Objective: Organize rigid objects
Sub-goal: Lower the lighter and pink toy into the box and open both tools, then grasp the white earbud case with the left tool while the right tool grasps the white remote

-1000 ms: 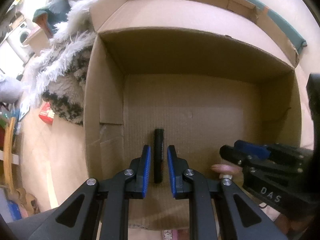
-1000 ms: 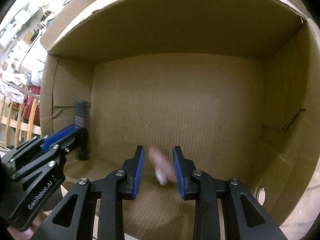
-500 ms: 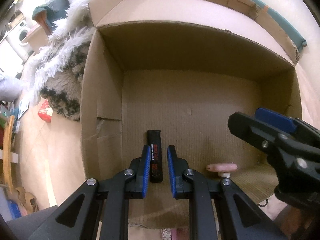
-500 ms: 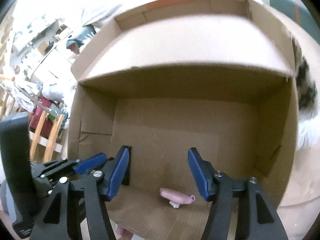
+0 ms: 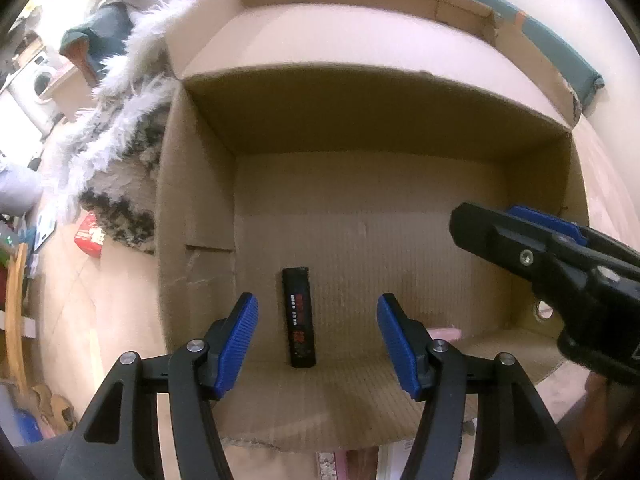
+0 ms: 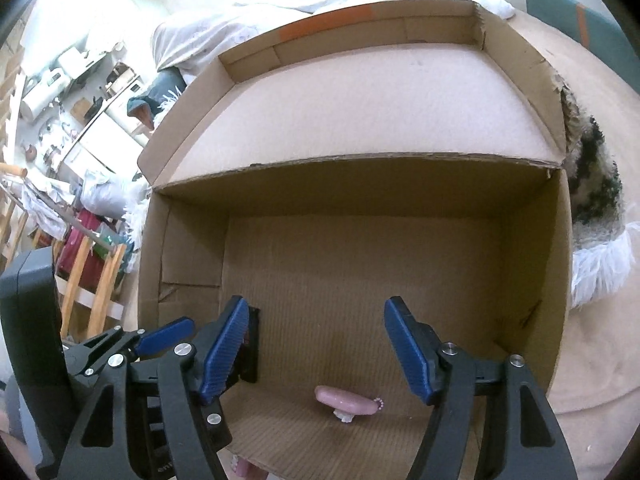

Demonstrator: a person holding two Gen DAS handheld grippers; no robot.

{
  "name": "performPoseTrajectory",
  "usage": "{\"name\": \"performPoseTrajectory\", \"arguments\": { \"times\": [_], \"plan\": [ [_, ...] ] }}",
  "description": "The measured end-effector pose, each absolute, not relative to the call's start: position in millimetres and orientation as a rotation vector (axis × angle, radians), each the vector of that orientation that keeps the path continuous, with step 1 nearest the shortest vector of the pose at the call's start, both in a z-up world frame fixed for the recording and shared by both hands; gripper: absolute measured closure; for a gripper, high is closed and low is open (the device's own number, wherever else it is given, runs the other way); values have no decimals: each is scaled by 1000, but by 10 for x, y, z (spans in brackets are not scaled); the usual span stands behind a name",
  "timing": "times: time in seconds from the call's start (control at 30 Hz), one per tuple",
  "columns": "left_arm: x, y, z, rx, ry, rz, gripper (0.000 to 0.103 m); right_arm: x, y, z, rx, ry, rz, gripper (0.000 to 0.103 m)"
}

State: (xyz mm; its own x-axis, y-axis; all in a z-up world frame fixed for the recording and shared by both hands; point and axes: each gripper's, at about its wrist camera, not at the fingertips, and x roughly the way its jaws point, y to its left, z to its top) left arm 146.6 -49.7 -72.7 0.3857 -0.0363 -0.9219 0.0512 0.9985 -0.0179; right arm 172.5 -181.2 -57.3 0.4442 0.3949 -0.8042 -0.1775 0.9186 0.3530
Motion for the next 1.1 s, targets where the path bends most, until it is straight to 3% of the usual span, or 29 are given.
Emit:
{"name": "performPoseTrajectory", "arguments": {
  "times": [0.6, 1.1],
  "plan": [
    [890, -264, -86, -27, 1086, -25, 44, 1070, -2053, -287, 251, 1009, 354, 29],
    [483, 175, -542, -181, 1197, 74, 44, 544, -2247, -486, 317, 1084, 312, 29]
  ]
}}
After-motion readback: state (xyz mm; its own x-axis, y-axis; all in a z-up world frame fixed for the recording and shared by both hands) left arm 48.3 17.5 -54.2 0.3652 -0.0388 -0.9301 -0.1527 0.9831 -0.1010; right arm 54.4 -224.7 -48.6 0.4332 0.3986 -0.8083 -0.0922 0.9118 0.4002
